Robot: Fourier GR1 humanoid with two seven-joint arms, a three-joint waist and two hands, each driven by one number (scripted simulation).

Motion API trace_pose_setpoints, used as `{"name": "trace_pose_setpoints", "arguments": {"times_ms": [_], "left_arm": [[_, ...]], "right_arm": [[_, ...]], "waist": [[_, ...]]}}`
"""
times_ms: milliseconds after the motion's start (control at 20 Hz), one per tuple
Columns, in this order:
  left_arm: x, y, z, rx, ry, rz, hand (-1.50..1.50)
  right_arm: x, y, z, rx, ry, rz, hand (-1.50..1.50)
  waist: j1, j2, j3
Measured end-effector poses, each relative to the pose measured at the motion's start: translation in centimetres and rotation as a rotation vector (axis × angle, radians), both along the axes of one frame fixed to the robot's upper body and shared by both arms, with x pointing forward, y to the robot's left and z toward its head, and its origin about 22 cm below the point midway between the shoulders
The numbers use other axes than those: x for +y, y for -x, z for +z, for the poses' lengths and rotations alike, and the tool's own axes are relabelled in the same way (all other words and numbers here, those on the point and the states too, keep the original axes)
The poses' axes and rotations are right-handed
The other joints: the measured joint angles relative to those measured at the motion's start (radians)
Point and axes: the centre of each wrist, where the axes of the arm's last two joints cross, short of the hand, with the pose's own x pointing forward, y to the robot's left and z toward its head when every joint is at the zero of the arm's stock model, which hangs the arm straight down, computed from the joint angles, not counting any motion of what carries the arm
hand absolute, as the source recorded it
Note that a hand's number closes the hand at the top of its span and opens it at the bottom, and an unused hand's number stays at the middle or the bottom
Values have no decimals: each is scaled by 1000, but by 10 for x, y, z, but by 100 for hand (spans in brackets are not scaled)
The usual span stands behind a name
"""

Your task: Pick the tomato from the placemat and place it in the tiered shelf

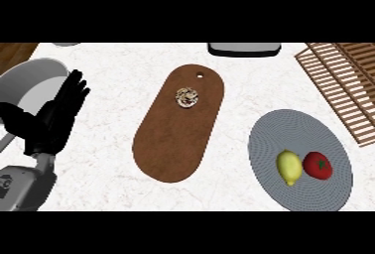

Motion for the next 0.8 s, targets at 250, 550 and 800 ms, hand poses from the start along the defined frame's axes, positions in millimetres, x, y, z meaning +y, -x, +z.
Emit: {"name": "trace_pose_setpoints", "arguments": {"times_ms": [250, 550, 800], "left_arm": [[-9, -3, 1, 2, 2, -9, 0], [-5, -8, 2, 4, 2, -11, 0], [-8, -4, -2, 8, 0, -6, 0]], "right_arm": [[50, -5, -11, 76, 88, -35, -150], [84, -17, -32, 200, 191, -54, -150], [104, -23, -42, 272, 277, -73, -150]], "waist": [[9, 0, 3], [9, 1, 4], [1, -2, 5]]}}
